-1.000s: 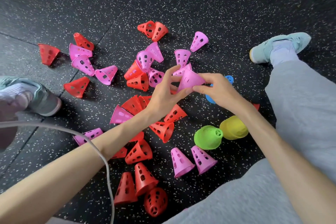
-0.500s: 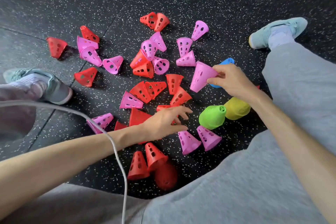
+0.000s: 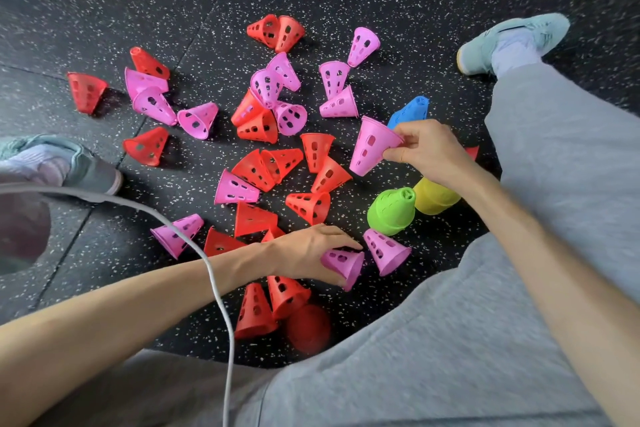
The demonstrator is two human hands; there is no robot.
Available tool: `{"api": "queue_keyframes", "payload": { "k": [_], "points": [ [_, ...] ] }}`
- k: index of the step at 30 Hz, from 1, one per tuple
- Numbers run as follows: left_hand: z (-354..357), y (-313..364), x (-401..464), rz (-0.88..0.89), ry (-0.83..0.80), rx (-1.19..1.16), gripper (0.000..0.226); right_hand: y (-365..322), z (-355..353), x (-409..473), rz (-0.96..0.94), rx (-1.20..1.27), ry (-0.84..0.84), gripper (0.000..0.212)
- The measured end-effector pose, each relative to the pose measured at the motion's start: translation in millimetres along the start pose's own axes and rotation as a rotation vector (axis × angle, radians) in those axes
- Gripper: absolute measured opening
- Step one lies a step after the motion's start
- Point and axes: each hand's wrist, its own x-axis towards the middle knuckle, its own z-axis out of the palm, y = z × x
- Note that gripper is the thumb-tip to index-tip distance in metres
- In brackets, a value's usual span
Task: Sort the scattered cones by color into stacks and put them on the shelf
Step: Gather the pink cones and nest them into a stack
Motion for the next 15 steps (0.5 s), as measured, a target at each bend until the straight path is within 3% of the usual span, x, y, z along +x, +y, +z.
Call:
{"api": "queue_keyframes", "payload": {
  "k": [8, 15],
  "points": [
    [3.3, 12.0, 0.5, 0.009, -0.043, -0.008, 0.064, -6.8, 0.6, -0.7, 0.01, -0.022, -0.01, 0.008],
    [-12.9, 19.6, -3.5, -0.073, 0.322, -0.272, 0.07, -5.7, -1.7, 0.0, -0.001, 0.009, -0.023, 0.027]
  ]
}}
